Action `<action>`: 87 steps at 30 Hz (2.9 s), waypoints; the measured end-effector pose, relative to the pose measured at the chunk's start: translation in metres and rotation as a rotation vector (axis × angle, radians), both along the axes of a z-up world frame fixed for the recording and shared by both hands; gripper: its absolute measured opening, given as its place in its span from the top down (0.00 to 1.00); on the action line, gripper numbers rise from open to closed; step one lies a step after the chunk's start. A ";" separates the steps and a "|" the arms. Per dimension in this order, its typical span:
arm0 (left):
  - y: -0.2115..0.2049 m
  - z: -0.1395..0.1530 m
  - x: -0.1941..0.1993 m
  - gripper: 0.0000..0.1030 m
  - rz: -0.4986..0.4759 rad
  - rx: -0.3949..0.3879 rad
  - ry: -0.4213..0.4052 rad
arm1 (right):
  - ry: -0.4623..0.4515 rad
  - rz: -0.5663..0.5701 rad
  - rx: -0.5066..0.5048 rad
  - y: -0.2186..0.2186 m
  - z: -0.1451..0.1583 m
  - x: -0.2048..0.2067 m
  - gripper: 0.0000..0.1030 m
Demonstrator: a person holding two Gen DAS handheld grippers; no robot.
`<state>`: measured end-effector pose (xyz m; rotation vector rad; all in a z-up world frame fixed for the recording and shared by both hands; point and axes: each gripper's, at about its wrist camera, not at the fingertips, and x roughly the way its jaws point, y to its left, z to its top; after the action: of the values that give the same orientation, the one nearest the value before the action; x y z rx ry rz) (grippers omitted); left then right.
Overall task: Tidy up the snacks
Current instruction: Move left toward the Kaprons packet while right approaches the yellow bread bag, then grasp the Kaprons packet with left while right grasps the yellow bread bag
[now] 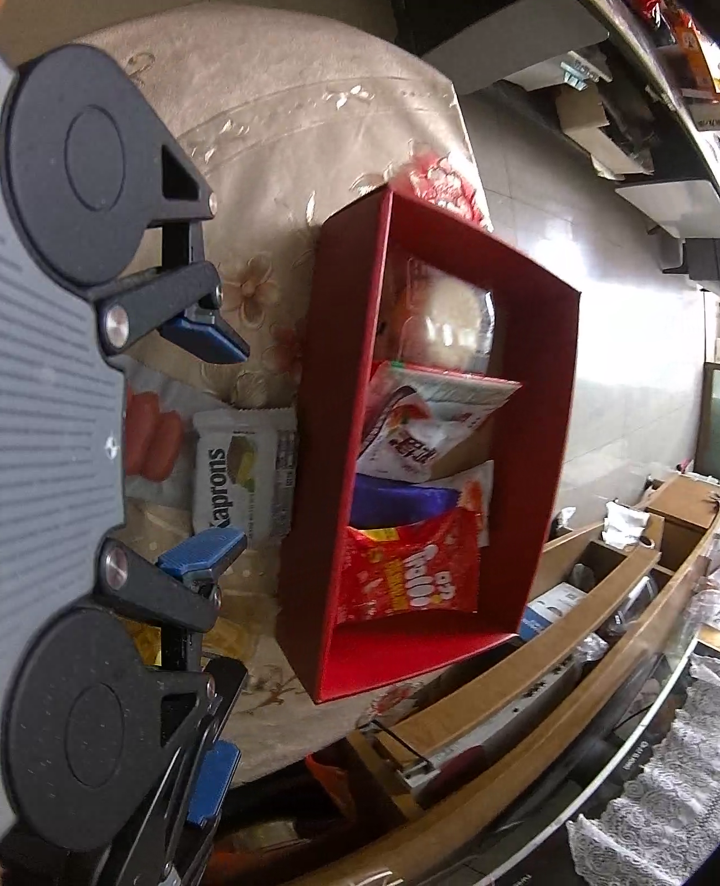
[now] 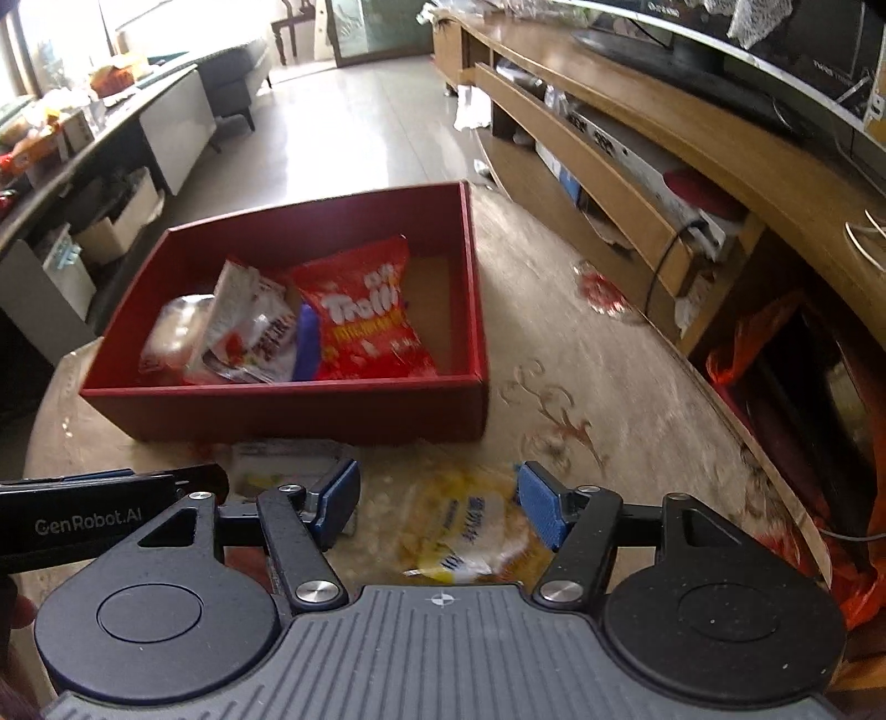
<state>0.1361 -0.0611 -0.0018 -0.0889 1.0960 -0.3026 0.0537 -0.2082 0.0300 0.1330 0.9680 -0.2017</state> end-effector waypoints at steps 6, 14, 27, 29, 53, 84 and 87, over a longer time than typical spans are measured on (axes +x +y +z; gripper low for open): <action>-0.016 -0.015 0.008 0.38 -0.015 -0.007 0.012 | 0.032 -0.032 0.005 -0.015 -0.008 -0.003 0.31; -0.038 -0.025 0.024 0.38 -0.110 -0.028 -0.013 | 0.036 -0.031 0.015 -0.023 -0.009 -0.006 0.30; -0.051 -0.039 0.035 0.34 -0.215 -0.021 -0.017 | 0.060 -0.020 0.012 -0.026 -0.014 -0.007 0.29; -0.052 -0.039 0.028 0.34 -0.236 0.001 -0.021 | 0.062 -0.020 0.014 -0.026 -0.014 -0.007 0.28; -0.050 -0.038 0.029 0.26 -0.297 0.015 -0.010 | 0.058 -0.029 0.033 -0.037 -0.011 -0.013 0.27; -0.081 -0.049 -0.009 0.21 -0.415 0.184 -0.002 | 0.043 -0.073 0.049 -0.050 -0.007 -0.016 0.25; -0.087 -0.057 -0.009 0.25 -0.408 0.221 -0.003 | 0.054 -0.074 0.044 -0.051 -0.010 -0.018 0.25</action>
<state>0.1270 -0.1485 -0.0591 0.3354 1.1343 -0.5431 0.0358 -0.2593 0.0198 0.2048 1.0221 -0.2526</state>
